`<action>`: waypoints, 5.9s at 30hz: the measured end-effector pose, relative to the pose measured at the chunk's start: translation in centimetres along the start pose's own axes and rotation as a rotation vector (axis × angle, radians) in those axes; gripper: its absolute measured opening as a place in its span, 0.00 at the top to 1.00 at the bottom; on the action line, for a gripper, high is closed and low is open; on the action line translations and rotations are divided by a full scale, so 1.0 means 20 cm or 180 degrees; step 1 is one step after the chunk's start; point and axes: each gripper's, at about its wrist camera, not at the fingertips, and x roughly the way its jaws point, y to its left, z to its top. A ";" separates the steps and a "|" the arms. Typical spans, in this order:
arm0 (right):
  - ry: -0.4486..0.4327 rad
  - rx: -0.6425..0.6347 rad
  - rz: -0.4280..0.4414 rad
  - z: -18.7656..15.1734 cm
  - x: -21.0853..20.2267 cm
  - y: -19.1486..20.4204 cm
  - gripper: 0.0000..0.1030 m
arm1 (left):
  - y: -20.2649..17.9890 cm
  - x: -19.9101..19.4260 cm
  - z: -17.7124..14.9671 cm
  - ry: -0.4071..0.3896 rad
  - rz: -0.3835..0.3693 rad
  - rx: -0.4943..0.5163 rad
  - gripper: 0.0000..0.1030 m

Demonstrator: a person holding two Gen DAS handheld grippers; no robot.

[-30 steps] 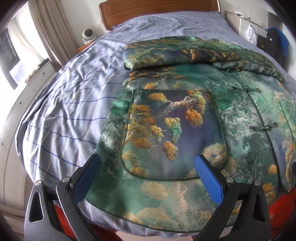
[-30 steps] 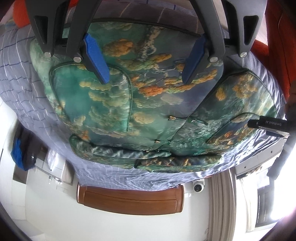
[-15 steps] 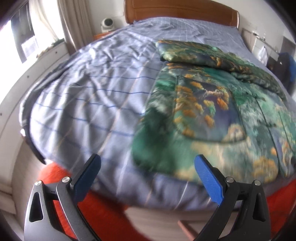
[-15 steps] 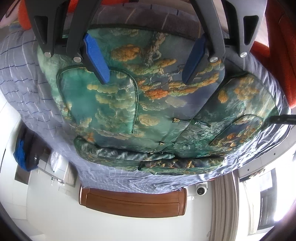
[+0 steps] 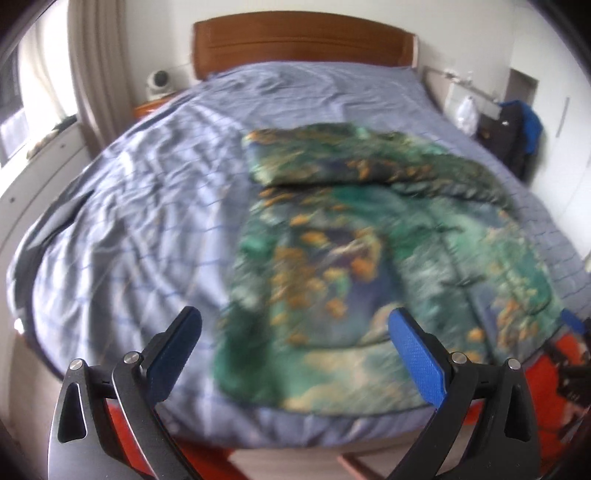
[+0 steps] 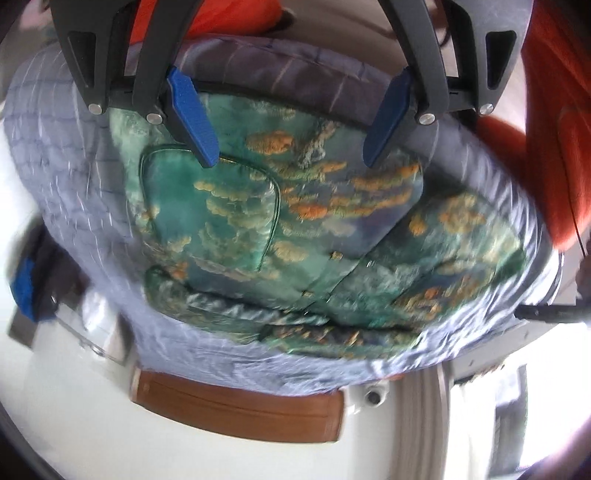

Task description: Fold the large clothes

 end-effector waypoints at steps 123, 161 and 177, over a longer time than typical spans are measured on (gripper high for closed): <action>0.0917 0.1850 0.1544 0.21 0.14 -1.00 0.87 | 0.23 0.11 0.25 0.0574 -0.0840 -0.0292 0.91; 0.0641 0.1304 0.0277 1.26 1.40 -1.33 0.86 | 0.06 1.29 1.25 0.0567 -0.0054 0.0133 0.92; 0.0361 0.1175 -0.0244 1.16 1.65 -1.32 0.87 | 0.16 1.64 1.10 0.0150 0.0298 -0.0279 0.79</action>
